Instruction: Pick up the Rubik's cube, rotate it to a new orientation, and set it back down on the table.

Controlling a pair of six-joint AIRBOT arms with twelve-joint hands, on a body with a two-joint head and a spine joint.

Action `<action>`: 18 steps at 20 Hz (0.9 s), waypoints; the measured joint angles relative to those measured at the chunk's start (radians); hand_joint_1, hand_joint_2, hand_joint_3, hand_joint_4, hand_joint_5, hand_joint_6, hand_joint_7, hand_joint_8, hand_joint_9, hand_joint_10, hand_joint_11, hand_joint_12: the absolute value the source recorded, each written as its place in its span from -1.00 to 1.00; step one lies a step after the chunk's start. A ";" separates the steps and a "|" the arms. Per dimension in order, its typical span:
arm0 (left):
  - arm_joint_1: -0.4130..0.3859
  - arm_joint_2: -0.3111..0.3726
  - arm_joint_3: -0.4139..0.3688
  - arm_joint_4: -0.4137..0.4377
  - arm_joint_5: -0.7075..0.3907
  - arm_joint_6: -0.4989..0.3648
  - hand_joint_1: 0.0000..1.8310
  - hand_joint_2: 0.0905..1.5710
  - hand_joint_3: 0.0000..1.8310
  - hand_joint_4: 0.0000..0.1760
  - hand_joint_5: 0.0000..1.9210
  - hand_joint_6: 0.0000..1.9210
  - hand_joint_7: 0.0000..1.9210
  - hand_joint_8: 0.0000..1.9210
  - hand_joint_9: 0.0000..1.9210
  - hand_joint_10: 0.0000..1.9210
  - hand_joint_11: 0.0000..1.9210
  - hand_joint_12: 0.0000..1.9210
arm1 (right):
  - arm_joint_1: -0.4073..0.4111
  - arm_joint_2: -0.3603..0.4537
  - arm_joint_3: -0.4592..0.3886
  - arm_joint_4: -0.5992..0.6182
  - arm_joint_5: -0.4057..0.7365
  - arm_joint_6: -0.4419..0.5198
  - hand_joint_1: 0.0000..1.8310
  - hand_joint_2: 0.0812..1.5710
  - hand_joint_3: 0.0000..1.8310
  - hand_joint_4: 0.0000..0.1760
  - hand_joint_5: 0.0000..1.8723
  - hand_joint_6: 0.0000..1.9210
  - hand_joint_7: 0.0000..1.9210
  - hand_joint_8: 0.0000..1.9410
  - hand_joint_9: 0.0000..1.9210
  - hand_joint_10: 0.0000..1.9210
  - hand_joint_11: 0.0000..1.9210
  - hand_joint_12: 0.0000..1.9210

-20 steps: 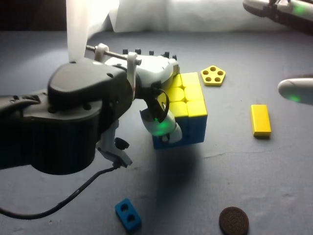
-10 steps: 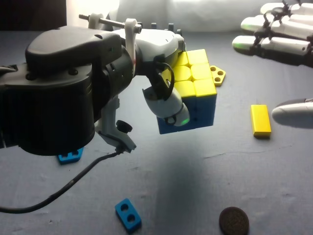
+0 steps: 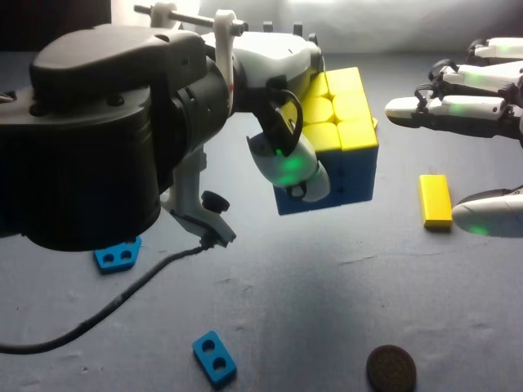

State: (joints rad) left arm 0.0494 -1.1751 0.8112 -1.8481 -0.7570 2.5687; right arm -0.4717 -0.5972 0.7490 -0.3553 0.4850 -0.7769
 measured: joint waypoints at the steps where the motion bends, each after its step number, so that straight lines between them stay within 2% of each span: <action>1: -0.004 0.000 0.000 -0.002 -0.005 0.002 0.30 0.37 -1.00 -1.00 -0.75 0.47 -0.83 0.66 -0.81 0.72 -0.86 0.88 | 0.000 0.000 -0.002 0.000 0.000 0.000 -1.00 0.58 -1.00 -1.00 -0.87 -0.99 -0.55 0.46 -0.57 0.92 -0.69 1.00; 4: -0.007 0.000 -0.003 -0.008 -0.006 0.003 0.29 0.40 -1.00 -1.00 -0.79 0.54 -0.86 0.72 -0.82 0.77 -0.85 0.90 | 0.001 0.000 -0.006 -0.002 0.000 0.000 -1.00 0.58 -1.00 -1.00 -0.85 -0.99 -0.50 0.46 -0.53 0.91 -0.68 1.00; 7: -0.008 0.000 -0.005 -0.008 -0.005 0.003 0.34 0.38 -1.00 -1.00 -0.77 0.52 -0.84 0.69 -0.79 0.72 -0.81 0.84 | 0.014 0.000 -0.006 -0.004 -0.005 0.004 -1.00 0.58 -1.00 -1.00 -0.83 -0.99 -0.48 0.46 -0.53 0.91 -0.70 1.00; 8: -0.009 0.001 -0.008 -0.008 -0.008 0.003 0.32 0.40 -1.00 -1.00 -0.77 0.48 -0.86 0.68 -0.83 0.74 -0.85 0.88 | 0.014 0.000 -0.006 -0.002 -0.004 0.007 -1.00 0.58 -1.00 -1.00 -0.85 -1.00 -0.49 0.48 -0.54 0.92 -0.66 1.00; 10: -0.010 0.002 -0.008 -0.008 -0.012 0.003 0.29 0.40 -1.00 -1.00 -0.75 0.49 -0.86 0.76 -0.84 0.82 -0.87 0.96 | 0.014 0.000 -0.006 -0.004 -0.005 0.008 -1.00 0.58 -1.00 -1.00 -0.85 -1.00 -0.50 0.47 -0.56 0.90 -0.71 1.00; 15: -0.012 0.002 -0.008 -0.008 -0.019 0.003 0.36 0.34 -1.00 -1.00 -0.67 0.39 -0.77 0.64 -0.76 0.70 -0.84 0.90 | 0.072 -0.021 -0.009 0.000 -0.065 0.016 -1.00 0.58 -1.00 -1.00 -0.84 -1.00 -0.48 0.43 -0.57 0.88 -0.77 1.00; 17: -0.013 0.002 -0.008 -0.007 -0.022 0.003 0.34 0.32 -1.00 -1.00 -0.69 0.46 -0.78 0.64 -0.77 0.68 -0.84 0.87 | 0.072 -0.028 -0.009 -0.001 -0.090 0.016 -1.00 0.58 -1.00 -1.00 -0.85 -1.00 -0.47 0.43 -0.57 0.89 -0.73 1.00; 18: -0.013 0.002 -0.008 -0.007 -0.023 0.003 0.32 0.34 -1.00 -1.00 -0.72 0.50 -0.82 0.70 -0.81 0.74 -0.86 0.91 | 0.072 -0.029 -0.010 -0.007 -0.094 0.016 -1.00 0.58 -1.00 -1.00 -0.86 -1.00 -0.50 0.43 -0.59 0.89 -0.73 1.00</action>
State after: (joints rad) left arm 0.0364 -1.1732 0.8028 -1.8553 -0.7799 2.5721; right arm -0.3992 -0.6266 0.7387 -0.3626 0.3912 -0.7612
